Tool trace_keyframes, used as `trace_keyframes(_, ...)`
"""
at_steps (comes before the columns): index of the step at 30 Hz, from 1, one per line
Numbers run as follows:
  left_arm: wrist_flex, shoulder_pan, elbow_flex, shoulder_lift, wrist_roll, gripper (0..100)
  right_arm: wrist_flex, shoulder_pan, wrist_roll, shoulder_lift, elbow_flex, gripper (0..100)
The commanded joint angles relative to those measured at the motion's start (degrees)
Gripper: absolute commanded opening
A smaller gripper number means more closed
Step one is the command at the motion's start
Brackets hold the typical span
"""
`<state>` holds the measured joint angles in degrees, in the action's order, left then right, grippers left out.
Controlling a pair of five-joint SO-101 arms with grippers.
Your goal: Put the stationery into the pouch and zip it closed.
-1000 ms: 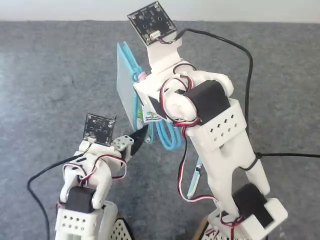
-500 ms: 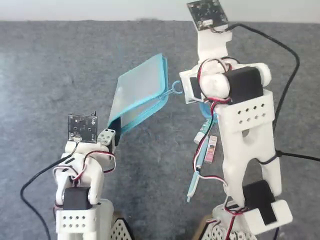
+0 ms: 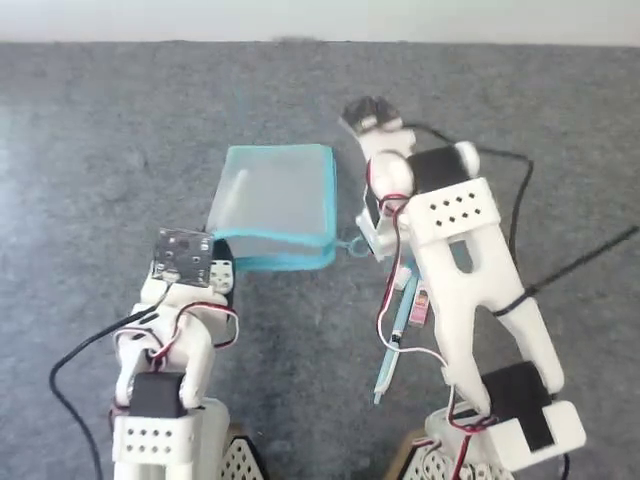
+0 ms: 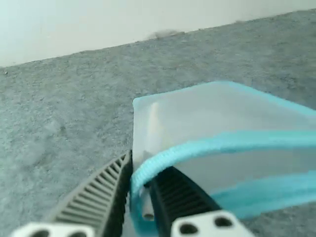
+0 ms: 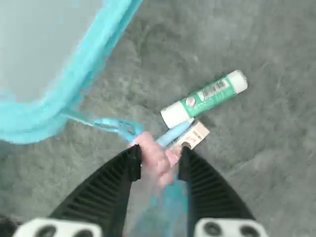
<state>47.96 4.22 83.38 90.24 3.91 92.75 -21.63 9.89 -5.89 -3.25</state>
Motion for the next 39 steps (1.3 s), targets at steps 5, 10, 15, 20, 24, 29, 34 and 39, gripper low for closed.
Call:
trace_keyframes(5,-2.29,1.14,-1.63,0.26,0.79,1,-9.71,4.53,-3.34,-14.9,-10.02,16.9)
trace_keyframes(10,-2.02,0.53,-1.1,-1.05,0.62,1,-9.8,5.14,-3.78,-25.71,-20.48,16.9)
trace_keyframes(15,-5.45,2.29,-0.4,-2.37,-0.88,1,-13.49,5.67,-3.43,-25.54,-30.68,16.9)
trace_keyframes(20,-5.89,2.46,0.13,-3.43,-0.62,1,-17.98,5.49,-4.4,-18.95,-35.96,16.9)
trace_keyframes(24,-5.98,2.46,0.13,-3.69,-0.62,1,-21.76,6.02,-9.76,-12.26,-36.66,16.9)
trace_keyframes(29,-5.98,2.46,0.22,-3.52,-0.62,1,-24.66,6.46,-11.25,-4.0,-36.48,16.8)
trace_keyframes(34,-5.98,2.46,0.22,-3.43,-0.62,1,-27.91,7.52,-11.34,1.89,-36.48,16.7)
trace_keyframes(39,-5.98,2.46,0.57,-3.43,-0.62,1,-29.23,7.6,-11.34,4.97,-36.48,16.5)
